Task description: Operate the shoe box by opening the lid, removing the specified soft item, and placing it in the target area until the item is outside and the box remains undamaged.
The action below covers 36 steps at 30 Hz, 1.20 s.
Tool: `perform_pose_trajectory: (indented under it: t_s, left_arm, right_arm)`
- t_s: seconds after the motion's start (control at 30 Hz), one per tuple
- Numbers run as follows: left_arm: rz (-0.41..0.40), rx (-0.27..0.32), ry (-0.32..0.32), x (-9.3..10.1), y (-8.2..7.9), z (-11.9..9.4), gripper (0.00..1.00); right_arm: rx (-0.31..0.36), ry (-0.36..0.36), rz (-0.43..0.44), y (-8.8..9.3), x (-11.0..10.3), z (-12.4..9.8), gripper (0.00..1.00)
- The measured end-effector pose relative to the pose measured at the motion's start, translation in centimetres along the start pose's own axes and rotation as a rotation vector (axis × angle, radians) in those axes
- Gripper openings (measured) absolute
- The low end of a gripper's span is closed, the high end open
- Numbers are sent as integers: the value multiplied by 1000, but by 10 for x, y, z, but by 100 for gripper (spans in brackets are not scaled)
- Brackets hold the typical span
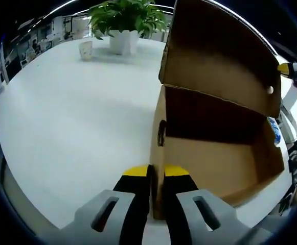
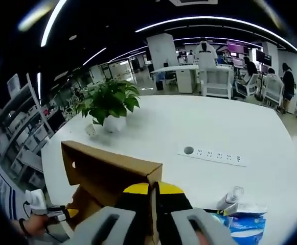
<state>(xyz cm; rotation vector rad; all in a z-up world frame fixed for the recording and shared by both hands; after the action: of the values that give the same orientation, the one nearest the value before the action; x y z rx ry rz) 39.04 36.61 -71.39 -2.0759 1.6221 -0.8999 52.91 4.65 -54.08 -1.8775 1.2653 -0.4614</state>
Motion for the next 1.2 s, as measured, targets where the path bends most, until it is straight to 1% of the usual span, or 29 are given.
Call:
perform_pose_trajectory:
  t_s: [0.2, 0.3, 0.63, 0.8, 1.03, 1.2]
  left_arm:
    - [9, 1, -2, 1, 0, 1, 6]
    - [7, 4, -8, 2, 0, 1, 6]
    - [-1, 0, -13, 2, 0, 2, 6]
    - [-4, 1, -10, 2, 0, 2, 6]
    - [-21, 9, 18, 0, 0, 1, 7]
    - [-27, 19, 45, 0, 1, 1, 8]
  right_arm:
    - [4, 5, -7, 9, -2, -10, 0]
    - [15, -1, 10, 14, -2, -14, 0]
    - [38, 2, 6, 20, -10, -24, 0]
    - [46, -18, 13, 27, -13, -32, 0]
    - [64, -6, -9, 37, -21, -42, 0]
    - [81, 10, -3, 44, -27, -49, 0]
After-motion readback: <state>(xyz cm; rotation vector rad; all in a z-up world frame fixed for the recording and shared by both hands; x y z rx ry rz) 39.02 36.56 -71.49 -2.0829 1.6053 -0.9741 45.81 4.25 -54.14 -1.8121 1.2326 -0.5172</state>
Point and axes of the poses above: the point that each gripper's makers call its tool centre point, and the gripper's own axes: z roughly forward along the fingers, x roughly to its right, y roughly out of its underside, the point moved 5 cm from there along -z, roughly backward along the fingers, and after that the axes turned 7 degrees about -z, right-handed, at the moved point
